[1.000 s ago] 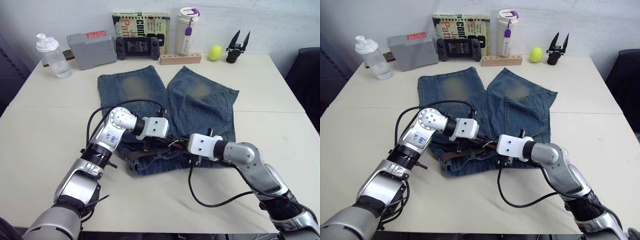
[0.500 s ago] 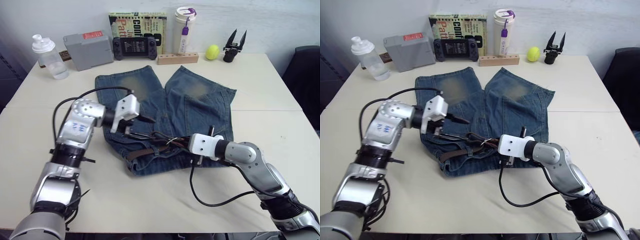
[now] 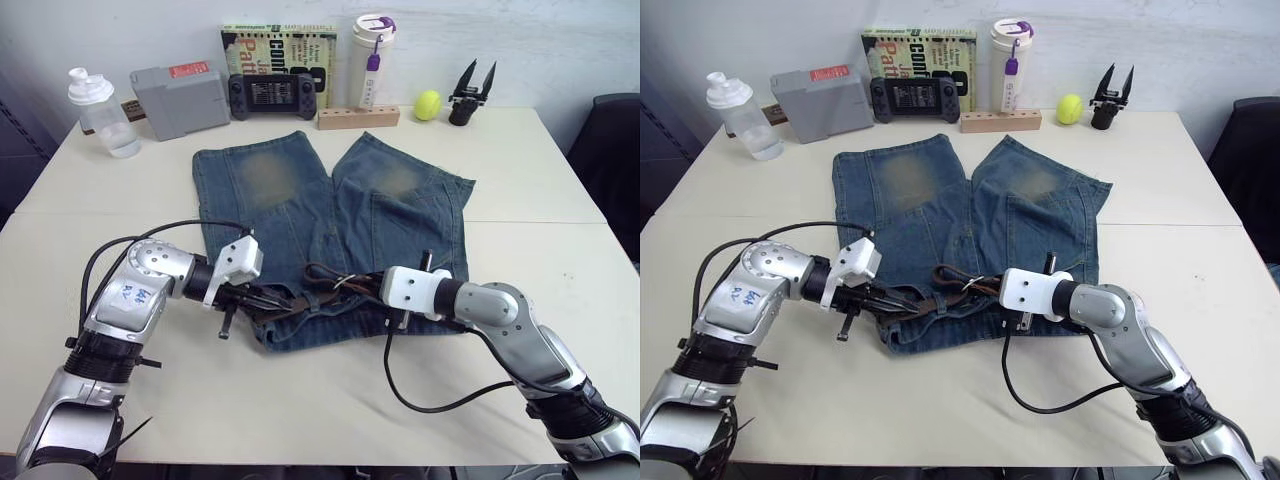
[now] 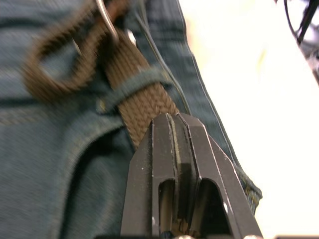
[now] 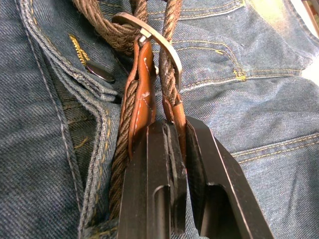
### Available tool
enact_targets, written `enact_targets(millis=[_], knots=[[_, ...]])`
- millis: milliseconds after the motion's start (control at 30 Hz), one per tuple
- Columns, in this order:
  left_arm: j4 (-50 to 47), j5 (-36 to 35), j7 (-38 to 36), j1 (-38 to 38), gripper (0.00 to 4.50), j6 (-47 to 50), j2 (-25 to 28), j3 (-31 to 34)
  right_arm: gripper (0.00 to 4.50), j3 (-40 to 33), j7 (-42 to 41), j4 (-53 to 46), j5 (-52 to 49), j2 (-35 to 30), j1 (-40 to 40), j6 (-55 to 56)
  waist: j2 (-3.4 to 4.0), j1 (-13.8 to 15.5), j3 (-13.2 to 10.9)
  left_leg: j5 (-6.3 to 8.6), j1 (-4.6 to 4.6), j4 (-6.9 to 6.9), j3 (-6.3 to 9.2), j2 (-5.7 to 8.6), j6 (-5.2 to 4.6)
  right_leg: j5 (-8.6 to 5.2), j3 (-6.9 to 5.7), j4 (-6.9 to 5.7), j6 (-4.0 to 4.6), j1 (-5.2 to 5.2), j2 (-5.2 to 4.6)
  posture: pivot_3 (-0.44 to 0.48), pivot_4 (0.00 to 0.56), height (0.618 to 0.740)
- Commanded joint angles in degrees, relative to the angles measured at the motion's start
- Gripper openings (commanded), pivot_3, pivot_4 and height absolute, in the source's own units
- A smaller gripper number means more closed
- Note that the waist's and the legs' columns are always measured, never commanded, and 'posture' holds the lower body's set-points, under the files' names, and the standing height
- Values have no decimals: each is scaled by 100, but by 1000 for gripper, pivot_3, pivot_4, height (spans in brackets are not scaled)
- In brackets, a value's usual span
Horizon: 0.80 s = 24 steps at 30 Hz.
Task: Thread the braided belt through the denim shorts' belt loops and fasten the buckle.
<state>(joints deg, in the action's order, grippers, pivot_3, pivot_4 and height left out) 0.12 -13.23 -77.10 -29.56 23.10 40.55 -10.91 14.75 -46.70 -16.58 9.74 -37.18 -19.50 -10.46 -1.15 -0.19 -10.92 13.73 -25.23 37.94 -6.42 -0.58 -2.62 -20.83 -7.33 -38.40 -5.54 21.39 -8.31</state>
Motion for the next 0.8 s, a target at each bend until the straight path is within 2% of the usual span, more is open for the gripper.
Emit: enact_targets(millis=[33,233,367,467,533,667,800], knots=[[77,418,234,256,48,-494,7,-312,0,-180,12,-396,-28,-87,17,1,0,2,0,0,1,0,0,0,0,0,0,0,0,0,-1,0,150,694],[341,841,218,633,48,-906,213,-750,0,-389,44,-707,150,-567,415,491,9,7,5,6,11,-3,-2,-1,4,-1,4,5,1,-6,-3,0,150,694],[525,970,49,759,48,-1057,401,-951,0,-1061,370,-658,430,-1222,1064,1561,19,13,12,9,15,-7,-5,-1,4,-1,5,11,0,-8,-3,0,150,694],[717,972,-20,760,48,-1206,470,-991,0,-1681,607,-298,437,-1601,1488,2291,24,-26,18,11,52,-29,-18,-4,5,-1,12,26,0,-35,0,0,150,694],[907,987,-54,688,48,-1345,491,-1009,0,-2028,761,108,485,-1854,1723,2869,33,-26,27,17,155,-89,-38,-6,17,-6,33,57,2,-106,3,0,150,694],[1236,1004,-29,543,48,-1562,505,-960,0,-2421,1080,930,574,-2123,2087,3704,47,-24,36,57,207,-94,-38,-29,70,-23,38,61,17,-152,20,0,150,694],[1434,944,-74,472,48,-1716,544,-871,0,-2405,1482,1631,879,-2183,2203,4209,69,-21,49,57,211,-92,-38,-39,72,-25,41,61,21,-154,31,0,150,694]])
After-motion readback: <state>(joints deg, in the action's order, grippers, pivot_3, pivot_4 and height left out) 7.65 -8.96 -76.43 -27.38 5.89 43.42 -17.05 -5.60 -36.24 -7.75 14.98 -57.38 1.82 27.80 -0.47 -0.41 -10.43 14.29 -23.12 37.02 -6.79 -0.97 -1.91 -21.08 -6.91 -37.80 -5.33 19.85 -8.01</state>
